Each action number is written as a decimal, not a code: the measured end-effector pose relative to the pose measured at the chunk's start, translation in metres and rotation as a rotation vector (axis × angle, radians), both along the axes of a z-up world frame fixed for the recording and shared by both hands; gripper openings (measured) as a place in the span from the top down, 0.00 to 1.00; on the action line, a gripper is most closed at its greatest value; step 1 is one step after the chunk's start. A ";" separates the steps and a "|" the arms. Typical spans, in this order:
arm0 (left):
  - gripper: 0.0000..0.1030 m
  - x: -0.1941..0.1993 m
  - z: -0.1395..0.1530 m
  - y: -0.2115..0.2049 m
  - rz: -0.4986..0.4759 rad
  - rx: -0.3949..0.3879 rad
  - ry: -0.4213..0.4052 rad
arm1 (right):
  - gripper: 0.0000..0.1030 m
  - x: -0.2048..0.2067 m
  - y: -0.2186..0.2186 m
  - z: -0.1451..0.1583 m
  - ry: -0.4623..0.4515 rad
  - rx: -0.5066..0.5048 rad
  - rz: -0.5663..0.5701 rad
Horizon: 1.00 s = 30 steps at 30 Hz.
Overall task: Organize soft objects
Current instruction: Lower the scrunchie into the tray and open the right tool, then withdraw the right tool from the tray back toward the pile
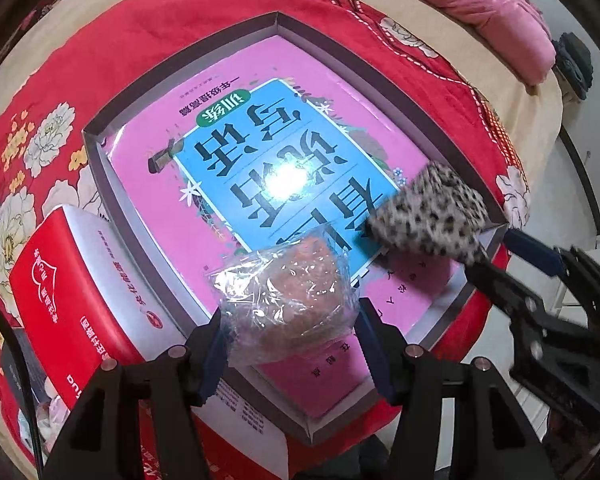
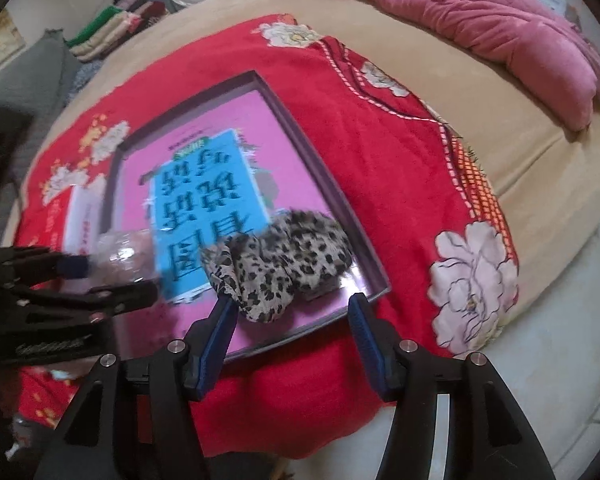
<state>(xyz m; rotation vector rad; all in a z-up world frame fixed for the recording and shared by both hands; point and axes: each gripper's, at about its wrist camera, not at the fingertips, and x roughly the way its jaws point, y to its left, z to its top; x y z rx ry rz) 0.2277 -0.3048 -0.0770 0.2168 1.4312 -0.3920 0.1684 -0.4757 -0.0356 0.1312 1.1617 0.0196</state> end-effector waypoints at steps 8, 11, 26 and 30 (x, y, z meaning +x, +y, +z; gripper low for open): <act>0.41 -0.001 -0.003 -0.007 -0.022 0.011 0.002 | 0.42 -0.002 0.000 0.002 -0.004 -0.021 -0.003; 0.41 -0.001 -0.004 -0.008 -0.023 0.008 0.005 | 0.41 -0.007 -0.001 0.003 -0.005 -0.006 -0.009; 0.37 -0.007 0.001 -0.003 -0.007 -0.016 0.011 | 0.34 -0.017 -0.002 0.023 -0.046 -0.008 -0.016; 0.36 -0.010 0.007 0.003 0.001 -0.027 0.006 | 0.34 -0.019 0.000 0.028 -0.054 -0.012 -0.015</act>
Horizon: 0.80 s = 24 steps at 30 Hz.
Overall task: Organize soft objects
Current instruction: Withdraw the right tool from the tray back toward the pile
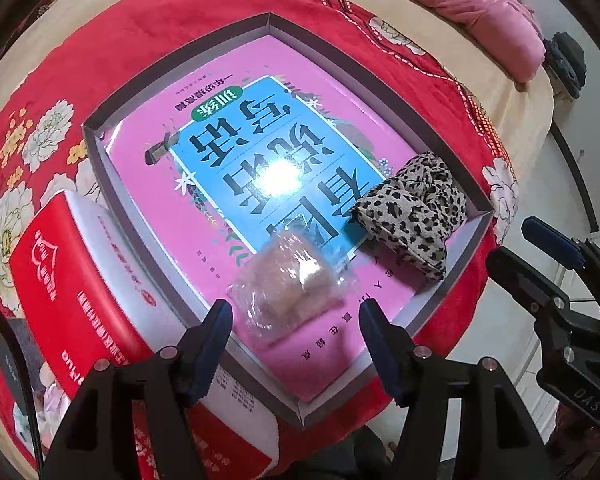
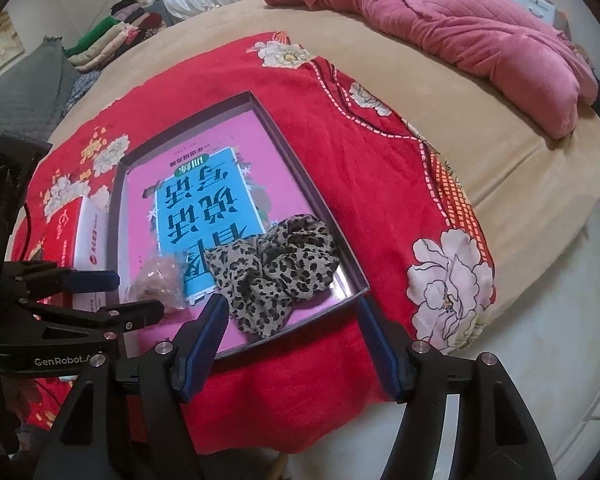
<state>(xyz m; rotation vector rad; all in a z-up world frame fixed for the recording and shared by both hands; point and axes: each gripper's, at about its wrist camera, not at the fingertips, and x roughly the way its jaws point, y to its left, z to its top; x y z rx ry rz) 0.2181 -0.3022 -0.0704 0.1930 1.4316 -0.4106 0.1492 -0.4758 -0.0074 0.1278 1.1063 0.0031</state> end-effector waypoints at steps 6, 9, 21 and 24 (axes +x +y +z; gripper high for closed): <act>0.33 -0.008 0.019 0.012 0.033 -0.026 -0.039 | 0.29 -0.001 0.003 0.010 -0.020 -0.008 0.001; 0.32 -0.014 0.030 0.018 0.037 -0.043 -0.056 | 0.28 -0.002 0.005 0.016 -0.030 -0.015 0.000; 0.27 -0.040 0.063 0.042 0.063 -0.076 -0.111 | 0.27 -0.009 0.016 0.039 -0.071 -0.032 -0.030; 0.27 -0.048 0.071 0.056 0.075 -0.079 -0.130 | 0.27 -0.013 0.021 0.045 -0.086 -0.028 -0.042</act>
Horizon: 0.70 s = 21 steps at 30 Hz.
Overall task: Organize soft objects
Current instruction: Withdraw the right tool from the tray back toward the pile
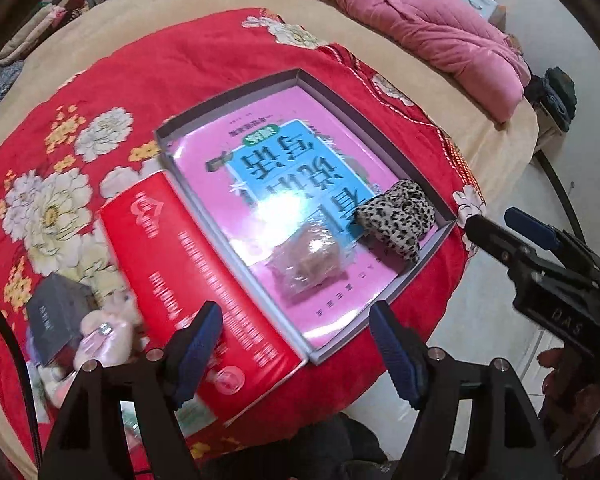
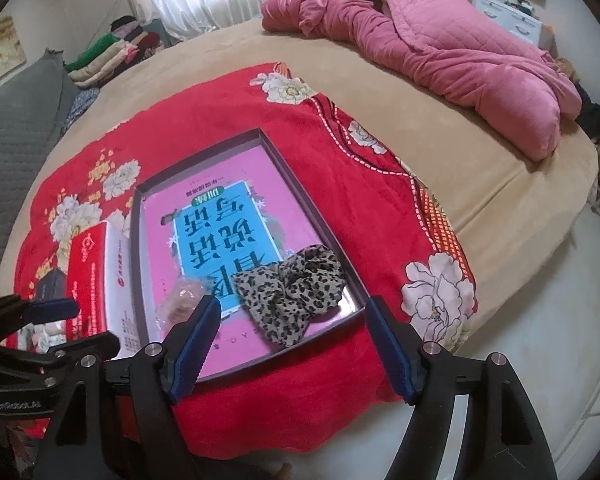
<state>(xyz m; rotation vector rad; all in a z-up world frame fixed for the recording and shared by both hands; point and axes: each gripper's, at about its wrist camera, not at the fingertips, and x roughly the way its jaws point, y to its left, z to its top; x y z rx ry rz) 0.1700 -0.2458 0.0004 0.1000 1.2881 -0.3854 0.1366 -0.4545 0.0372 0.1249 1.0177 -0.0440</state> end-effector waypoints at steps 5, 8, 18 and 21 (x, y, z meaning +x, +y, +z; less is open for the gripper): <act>0.27 -0.011 0.012 0.023 0.020 -0.014 -0.031 | 0.26 -0.006 0.012 0.012 -0.036 0.023 -0.013; 0.27 -0.016 0.016 0.037 0.036 -0.020 -0.038 | 0.26 -0.009 0.021 0.019 -0.052 0.020 -0.017; 0.27 -0.036 0.033 0.087 0.107 -0.043 -0.085 | 0.26 -0.020 0.053 0.042 -0.110 0.036 0.010; 0.27 -0.043 0.038 0.101 0.127 -0.038 -0.112 | 0.26 -0.024 0.067 0.050 -0.130 0.016 0.029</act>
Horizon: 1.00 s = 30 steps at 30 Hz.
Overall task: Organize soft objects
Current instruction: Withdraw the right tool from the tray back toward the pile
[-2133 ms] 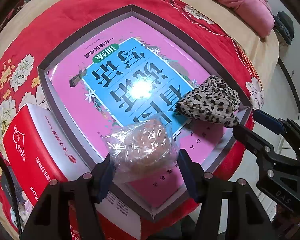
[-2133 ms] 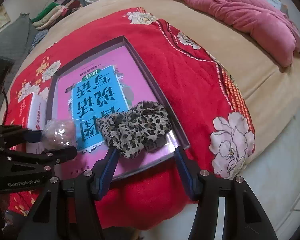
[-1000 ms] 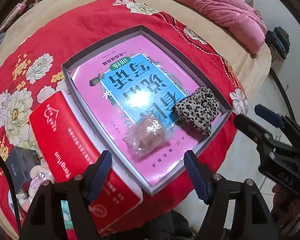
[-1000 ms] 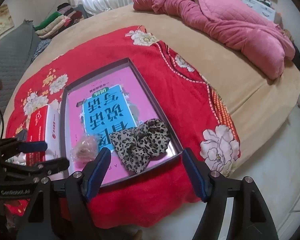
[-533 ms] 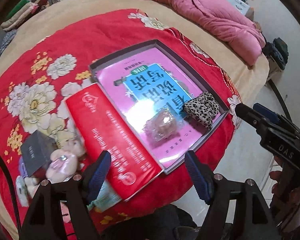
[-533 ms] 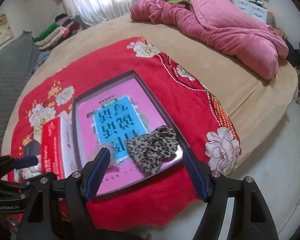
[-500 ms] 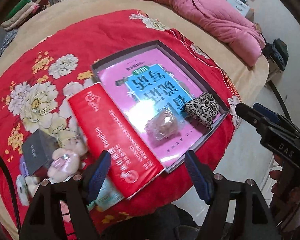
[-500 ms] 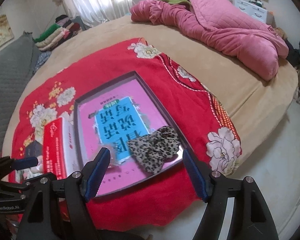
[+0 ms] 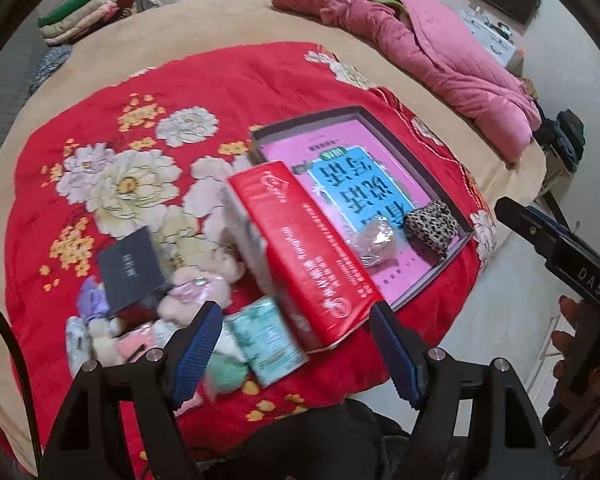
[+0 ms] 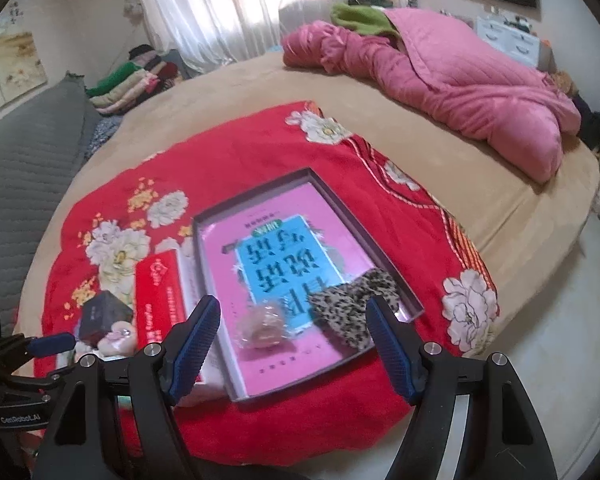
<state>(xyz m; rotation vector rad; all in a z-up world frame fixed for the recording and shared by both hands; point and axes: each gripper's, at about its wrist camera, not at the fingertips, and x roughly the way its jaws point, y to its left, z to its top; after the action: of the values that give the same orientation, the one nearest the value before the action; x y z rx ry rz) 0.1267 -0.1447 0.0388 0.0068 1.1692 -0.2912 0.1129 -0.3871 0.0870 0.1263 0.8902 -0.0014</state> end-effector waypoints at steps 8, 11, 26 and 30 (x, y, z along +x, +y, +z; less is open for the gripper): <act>0.27 -0.016 0.011 0.029 0.040 -0.012 -0.033 | 0.26 -0.006 0.048 0.011 -0.024 -0.026 0.097; 0.27 -0.020 0.015 0.039 0.059 -0.018 -0.041 | 0.26 -0.008 0.063 0.014 -0.035 -0.033 0.129; 0.27 -0.034 0.028 0.080 0.137 -0.055 -0.072 | 0.26 -0.021 0.115 0.031 -0.079 -0.037 0.236; 0.27 -0.038 0.029 0.092 0.156 -0.055 -0.079 | 0.26 -0.022 0.128 0.032 -0.081 -0.042 0.270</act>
<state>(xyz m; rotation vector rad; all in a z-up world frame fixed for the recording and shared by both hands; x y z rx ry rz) 0.0888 -0.0524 0.0675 -0.1192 1.0766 -0.1832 0.0911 -0.2592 0.1192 -0.0337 0.8204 0.2347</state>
